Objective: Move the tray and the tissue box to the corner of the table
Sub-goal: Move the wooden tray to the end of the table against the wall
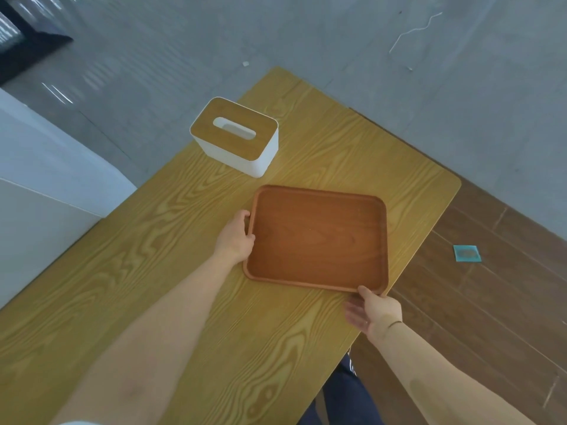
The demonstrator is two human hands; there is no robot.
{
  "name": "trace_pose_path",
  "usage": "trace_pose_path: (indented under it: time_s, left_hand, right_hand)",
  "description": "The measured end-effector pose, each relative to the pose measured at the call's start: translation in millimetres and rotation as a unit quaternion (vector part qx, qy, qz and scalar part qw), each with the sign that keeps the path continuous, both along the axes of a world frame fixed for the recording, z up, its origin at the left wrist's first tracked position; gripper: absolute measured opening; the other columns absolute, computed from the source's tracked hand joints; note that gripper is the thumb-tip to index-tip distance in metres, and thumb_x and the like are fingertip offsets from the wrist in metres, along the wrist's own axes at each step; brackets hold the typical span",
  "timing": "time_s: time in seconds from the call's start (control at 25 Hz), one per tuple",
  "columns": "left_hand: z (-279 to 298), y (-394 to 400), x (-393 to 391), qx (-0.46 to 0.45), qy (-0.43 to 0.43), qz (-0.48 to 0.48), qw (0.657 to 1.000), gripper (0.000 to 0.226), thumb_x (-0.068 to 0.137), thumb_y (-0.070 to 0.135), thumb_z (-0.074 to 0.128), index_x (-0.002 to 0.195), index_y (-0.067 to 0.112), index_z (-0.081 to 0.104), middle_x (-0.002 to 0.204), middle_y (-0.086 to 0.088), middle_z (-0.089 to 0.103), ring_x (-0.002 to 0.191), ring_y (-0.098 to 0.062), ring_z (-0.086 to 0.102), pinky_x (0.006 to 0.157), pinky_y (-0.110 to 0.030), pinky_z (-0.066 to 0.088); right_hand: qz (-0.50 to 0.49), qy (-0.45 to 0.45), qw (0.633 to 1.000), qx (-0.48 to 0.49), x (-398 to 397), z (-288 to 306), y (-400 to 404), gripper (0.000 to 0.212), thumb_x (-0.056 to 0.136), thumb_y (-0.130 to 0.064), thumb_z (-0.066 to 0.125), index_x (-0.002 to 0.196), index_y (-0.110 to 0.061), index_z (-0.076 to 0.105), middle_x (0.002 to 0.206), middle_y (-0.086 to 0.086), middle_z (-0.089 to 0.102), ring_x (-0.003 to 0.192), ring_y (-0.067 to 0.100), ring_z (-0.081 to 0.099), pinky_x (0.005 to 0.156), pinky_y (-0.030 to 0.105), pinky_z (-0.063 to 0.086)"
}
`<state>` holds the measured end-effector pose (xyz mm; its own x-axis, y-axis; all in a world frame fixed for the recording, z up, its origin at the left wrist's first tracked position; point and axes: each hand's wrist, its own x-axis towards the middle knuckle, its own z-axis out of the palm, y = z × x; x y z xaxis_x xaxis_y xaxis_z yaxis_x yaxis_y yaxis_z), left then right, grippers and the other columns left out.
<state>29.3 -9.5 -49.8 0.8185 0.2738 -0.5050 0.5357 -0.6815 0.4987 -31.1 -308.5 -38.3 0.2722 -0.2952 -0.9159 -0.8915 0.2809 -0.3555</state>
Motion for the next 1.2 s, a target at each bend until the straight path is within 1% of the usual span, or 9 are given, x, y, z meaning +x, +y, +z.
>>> trace_pose_path:
  time_s: [0.12,0.16,0.24,0.28,0.52,0.72,0.92,1.08,1.2]
  left_hand:
    - [6.2,-4.3,-23.8,-0.037,-0.022,0.056,0.998,0.054,0.096,0.008,0.059,0.144,0.019,0.038,0.138,-0.008,0.052,0.120,-0.027,0.054,0.094,-0.035,0.042]
    - [9.3,-5.6,-31.9,-0.047,-0.033,0.078,0.995,0.052,0.095,0.006,0.059,0.142,0.020,0.040,0.133,-0.006,0.054,0.115,-0.027,0.057,0.096,-0.036,0.044]
    - [18.4,-6.9,-51.2,-0.057,-0.063,0.117,0.990,0.050,0.093,0.004,0.061,0.137,0.019,0.044,0.113,-0.005,0.059,0.096,-0.024,0.061,0.090,-0.042,0.051]
    - [24.4,-6.9,-61.2,-0.058,-0.077,0.132,0.987,0.050,0.092,0.002,0.062,0.136,0.018,0.044,0.104,-0.004,0.058,0.089,-0.022,0.060,0.085,-0.042,0.052]
    - [68.6,-4.4,-136.8,-0.024,-0.127,0.240,0.962,0.050,0.093,0.007,0.064,0.136,0.020,0.043,0.097,-0.005,0.059,0.082,-0.025,0.064,0.079,-0.046,0.054]
    - [101.4,-4.9,-215.0,0.029,-0.178,0.336,0.924,0.051,0.092,0.011,0.067,0.136,0.020,0.044,0.099,-0.001,0.059,0.087,-0.025,0.065,0.082,-0.048,0.054]
    - [117.7,-10.0,-305.9,0.079,-0.196,0.426,0.879,0.050,0.091,0.009,0.067,0.135,0.016,0.045,0.095,0.003,0.057,0.085,-0.022,0.062,0.079,-0.043,0.052]
    - [124.4,-12.5,-376.4,0.101,-0.207,0.491,0.840,0.049,0.092,0.010,0.067,0.136,0.019,0.046,0.094,0.008,0.057,0.080,-0.013,0.061,0.071,-0.032,0.046]
    - [128.7,-6.0,-421.0,0.104,-0.212,0.531,0.814,0.049,0.093,0.010,0.066,0.136,0.020,0.045,0.095,0.006,0.058,0.079,-0.014,0.063,0.067,-0.030,0.046]
  right_hand:
    - [0.022,-0.041,0.999,-0.018,3.9,6.9,-6.5,0.014,0.095,-0.008,0.062,0.107,-0.001,0.058,0.089,0.019,0.071,0.075,0.030,0.072,0.057,0.042,0.057]
    - [0.033,-0.053,0.998,-0.020,6.4,11.1,-8.4,0.012,0.096,-0.007,0.061,0.106,0.000,0.058,0.087,0.019,0.071,0.075,0.030,0.071,0.057,0.041,0.057]
    - [0.071,-0.074,0.994,-0.024,11.3,21.3,-11.2,0.012,0.095,-0.006,0.061,0.104,0.002,0.059,0.086,0.020,0.071,0.075,0.029,0.071,0.056,0.039,0.056]
    - [0.095,-0.085,0.992,-0.024,13.7,26.6,-12.3,0.012,0.095,-0.006,0.062,0.103,0.003,0.060,0.085,0.020,0.071,0.076,0.029,0.071,0.057,0.038,0.056]
    - [0.234,-0.152,0.960,0.031,19.1,61.3,-6.7,0.011,0.093,-0.005,0.065,0.100,0.002,0.063,0.092,0.020,0.072,0.077,0.027,0.072,0.057,0.034,0.060]
    - [0.345,-0.192,0.915,0.084,11.0,77.1,17.3,0.011,0.091,-0.006,0.068,0.099,0.000,0.066,0.093,0.019,0.075,0.084,0.028,0.074,0.067,0.037,0.058]
    - [0.448,-0.214,0.859,0.123,-17.3,77.0,53.1,0.011,0.088,-0.010,0.072,0.096,-0.002,0.070,0.080,0.012,0.078,0.080,0.024,0.076,0.073,0.038,0.059]
    - [0.515,-0.216,0.815,0.154,-50.1,80.9,88.6,0.013,0.087,-0.010,0.073,0.096,-0.001,0.070,0.080,0.012,0.078,0.079,0.024,0.076,0.072,0.037,0.060]
    - [0.551,-0.221,0.786,0.169,-76.5,87.0,118.2,0.013,0.087,-0.011,0.073,0.097,-0.002,0.070,0.081,0.013,0.078,0.078,0.024,0.076,0.068,0.034,0.060]
